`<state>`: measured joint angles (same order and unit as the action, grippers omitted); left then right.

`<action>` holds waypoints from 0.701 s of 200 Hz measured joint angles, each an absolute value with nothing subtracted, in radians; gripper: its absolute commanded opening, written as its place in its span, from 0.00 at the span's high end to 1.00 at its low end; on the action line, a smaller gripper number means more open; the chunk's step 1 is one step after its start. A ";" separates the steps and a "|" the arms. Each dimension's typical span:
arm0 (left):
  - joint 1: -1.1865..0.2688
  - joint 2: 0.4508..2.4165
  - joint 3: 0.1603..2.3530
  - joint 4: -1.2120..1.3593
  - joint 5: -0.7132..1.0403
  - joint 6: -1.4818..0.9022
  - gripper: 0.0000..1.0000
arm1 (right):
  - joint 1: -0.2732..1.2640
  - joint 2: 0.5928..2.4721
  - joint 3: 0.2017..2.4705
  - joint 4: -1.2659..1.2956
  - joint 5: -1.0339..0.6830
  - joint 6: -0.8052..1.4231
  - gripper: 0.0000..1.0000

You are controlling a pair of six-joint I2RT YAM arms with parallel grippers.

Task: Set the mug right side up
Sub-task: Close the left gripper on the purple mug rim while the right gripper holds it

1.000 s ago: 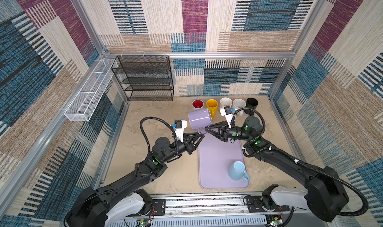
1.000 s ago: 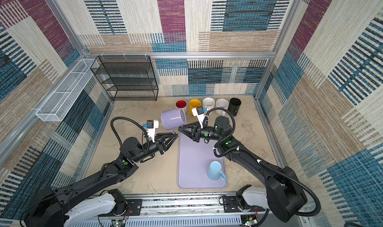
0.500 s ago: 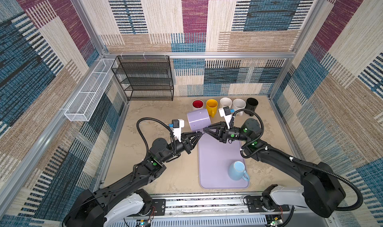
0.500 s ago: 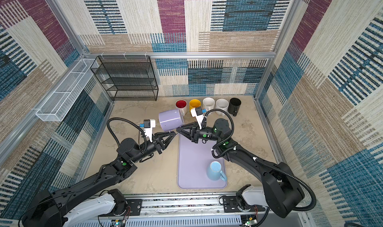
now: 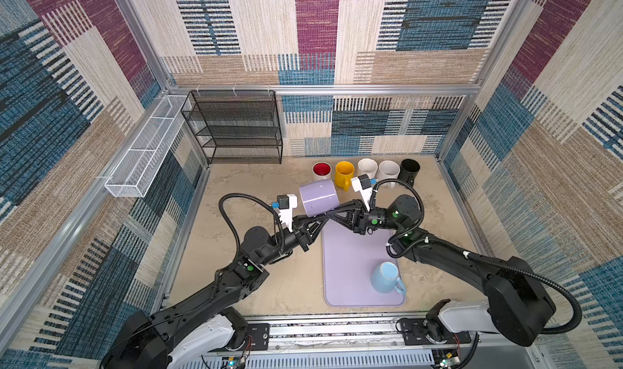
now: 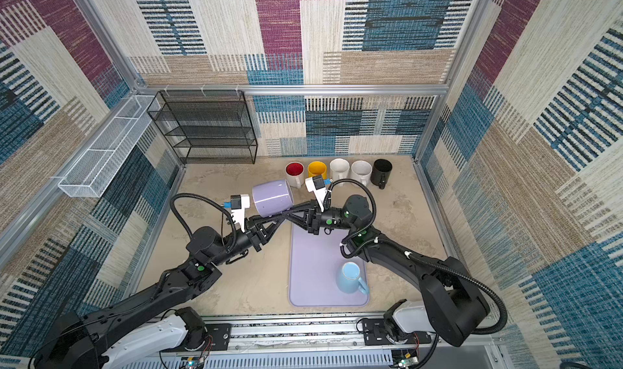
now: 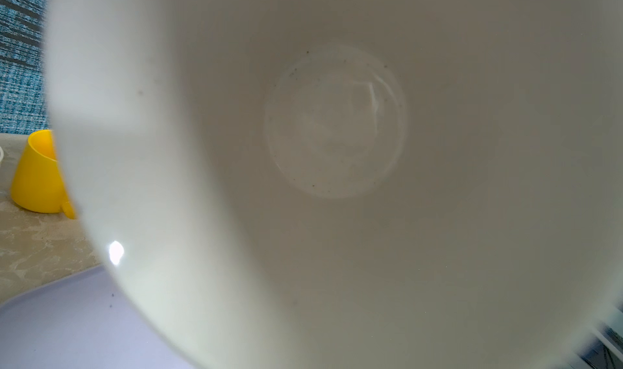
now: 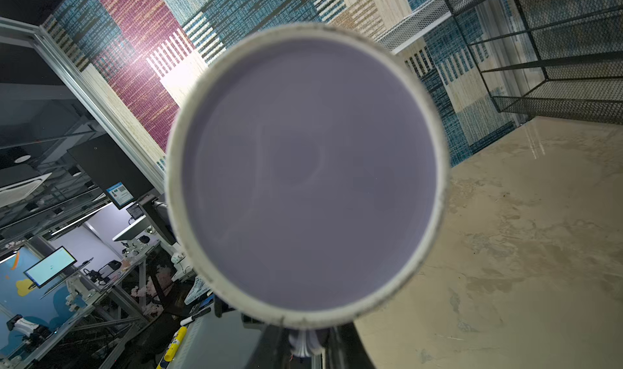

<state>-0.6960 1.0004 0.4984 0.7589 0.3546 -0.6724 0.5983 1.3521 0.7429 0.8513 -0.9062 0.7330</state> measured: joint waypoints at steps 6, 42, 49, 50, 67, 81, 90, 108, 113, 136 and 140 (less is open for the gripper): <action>-0.696 1.000 0.498 0.763 0.353 -0.672 0.79 | 0.600 1.356 0.741 0.863 -0.905 0.739 1.00; -0.695 0.987 0.486 0.782 0.356 -0.688 0.91 | 0.608 1.369 0.723 0.937 -0.898 0.757 1.00; -0.694 0.985 0.484 0.788 0.362 -0.689 0.93 | 0.609 1.370 0.721 0.947 -0.897 0.760 1.00; -0.694 0.985 0.484 0.788 0.362 -0.690 0.94 | 0.609 1.370 0.720 0.948 -0.897 0.760 1.00; -0.693 0.976 0.479 0.790 0.363 -0.696 1.00 | 0.613 1.371 0.719 0.960 -0.897 0.762 1.00; -0.691 0.972 0.476 0.795 0.366 -0.696 1.00 | 0.615 1.374 0.719 0.968 -0.897 0.769 1.00; -0.690 0.970 0.476 0.794 0.368 -0.695 1.00 | 0.616 1.374 0.719 0.969 -0.897 0.774 1.00; -0.690 0.968 0.476 0.792 0.368 -0.695 1.00 | 0.617 1.374 0.719 0.970 -0.897 0.777 0.99; -0.690 0.968 0.476 0.792 0.368 -0.695 1.00 | 0.617 1.374 0.719 0.970 -0.897 0.777 0.97; -0.690 0.965 0.476 0.786 0.368 -0.696 1.00 | 0.618 1.364 0.719 0.947 -0.890 0.770 0.86; -0.690 0.965 0.476 0.785 0.367 -0.696 1.00 | 0.619 1.360 0.719 0.940 -0.889 0.767 0.85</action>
